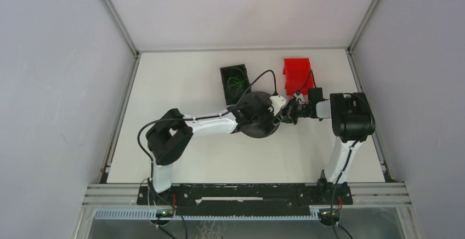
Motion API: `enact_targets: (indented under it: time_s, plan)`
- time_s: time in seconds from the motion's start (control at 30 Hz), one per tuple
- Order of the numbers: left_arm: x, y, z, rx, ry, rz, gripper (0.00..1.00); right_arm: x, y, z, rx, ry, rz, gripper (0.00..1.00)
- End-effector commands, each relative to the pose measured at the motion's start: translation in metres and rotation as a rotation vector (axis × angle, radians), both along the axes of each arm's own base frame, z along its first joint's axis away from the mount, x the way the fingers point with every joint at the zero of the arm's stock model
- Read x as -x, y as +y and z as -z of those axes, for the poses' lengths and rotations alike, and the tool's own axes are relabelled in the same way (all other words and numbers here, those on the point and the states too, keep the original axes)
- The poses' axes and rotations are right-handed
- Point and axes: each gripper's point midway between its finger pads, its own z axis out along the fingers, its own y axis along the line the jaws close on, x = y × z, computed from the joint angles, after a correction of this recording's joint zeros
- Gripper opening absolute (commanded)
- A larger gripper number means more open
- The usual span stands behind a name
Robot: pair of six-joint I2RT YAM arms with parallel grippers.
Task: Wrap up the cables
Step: Wrap the cable around the cable reel.
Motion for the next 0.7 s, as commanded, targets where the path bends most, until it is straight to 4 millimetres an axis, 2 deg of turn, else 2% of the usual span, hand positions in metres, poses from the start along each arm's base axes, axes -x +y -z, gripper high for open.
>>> enact_targets:
  time_s: [0.0, 0.27, 0.53, 0.6, 0.67]
  plan:
    - [0.017, 0.017, 0.031, -0.079, 0.06, 0.005, 0.51, -0.007, 0.001, -0.028, -0.077, -0.058, -0.007, 0.0]
    - [0.007, 0.023, 0.031, -0.107, 0.017, -0.028, 0.54, 0.003, 0.002, -0.035, -0.108, -0.057, -0.026, 0.0]
    - [0.004, 0.024, 0.029, -0.116, -0.003, -0.035, 0.56, 0.01, 0.012, -0.044, -0.17, -0.068, -0.083, 0.02]
    - [0.003, 0.025, 0.028, -0.116, -0.003, -0.036, 0.56, 0.01, 0.011, -0.041, -0.15, -0.077, -0.081, 0.04]
    - [0.004, 0.024, 0.026, -0.108, -0.001, -0.032, 0.56, 0.011, 0.005, -0.029, -0.073, -0.069, -0.062, 0.05]
